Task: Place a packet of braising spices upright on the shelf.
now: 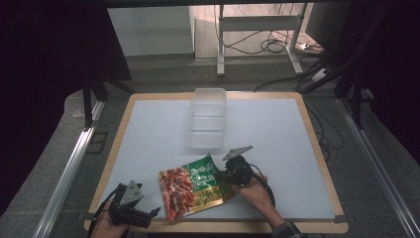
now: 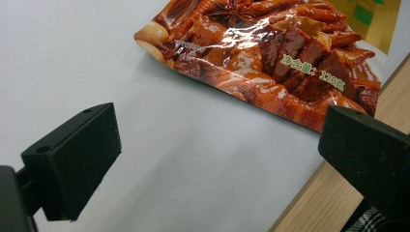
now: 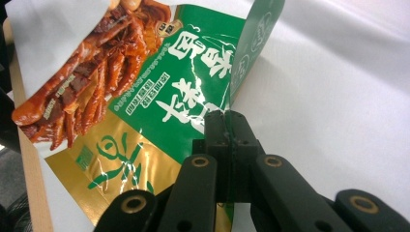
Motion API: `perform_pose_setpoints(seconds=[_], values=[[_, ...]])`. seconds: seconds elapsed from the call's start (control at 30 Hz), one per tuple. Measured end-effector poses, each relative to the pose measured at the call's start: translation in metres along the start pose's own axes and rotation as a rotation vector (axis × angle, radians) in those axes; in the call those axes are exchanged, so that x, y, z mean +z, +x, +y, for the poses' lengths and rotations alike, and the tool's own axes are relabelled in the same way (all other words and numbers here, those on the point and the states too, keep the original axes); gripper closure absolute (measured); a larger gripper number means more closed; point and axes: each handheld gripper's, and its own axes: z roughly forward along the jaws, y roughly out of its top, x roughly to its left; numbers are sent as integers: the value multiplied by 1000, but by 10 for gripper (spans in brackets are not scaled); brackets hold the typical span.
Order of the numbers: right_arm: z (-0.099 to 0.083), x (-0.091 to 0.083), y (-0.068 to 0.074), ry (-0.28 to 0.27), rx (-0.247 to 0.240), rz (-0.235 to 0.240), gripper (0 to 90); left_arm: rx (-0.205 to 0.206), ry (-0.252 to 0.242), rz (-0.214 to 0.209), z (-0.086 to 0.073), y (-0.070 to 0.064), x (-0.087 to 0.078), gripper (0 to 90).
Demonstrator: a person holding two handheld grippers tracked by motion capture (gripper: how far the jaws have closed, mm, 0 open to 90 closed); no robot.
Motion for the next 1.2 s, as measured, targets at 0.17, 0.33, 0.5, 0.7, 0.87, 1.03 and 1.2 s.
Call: perform_pose_setpoints(seconds=[0.17, 0.33, 0.5, 0.7, 0.87, 1.03, 1.2], values=[[5, -3, 4, 4, -19, -14, 891, 2, 0, 0, 0, 0, 0, 14], [13, -10, 9, -11, -82, -19, 890, 1, 0, 0, 0, 0, 0, 14], [24, -21, 8, -46, -86, 25, 890, 1, -1, 1, 0, 0, 0, 14], [38, -33, 11, -77, -90, 38, 889, 1, -1, 2, 0, 0, 0, 13], [52, -45, 15, -91, -101, 43, 890, 0, -3, 4, 0, 0, 0, 13], [67, -56, 20, -108, -100, 88, 890, -10, -15, -1, -1, 1, -2, 7], [78, -64, 24, -114, -106, 116, 891, -20, -27, -4, -1, 1, -2, 5]])
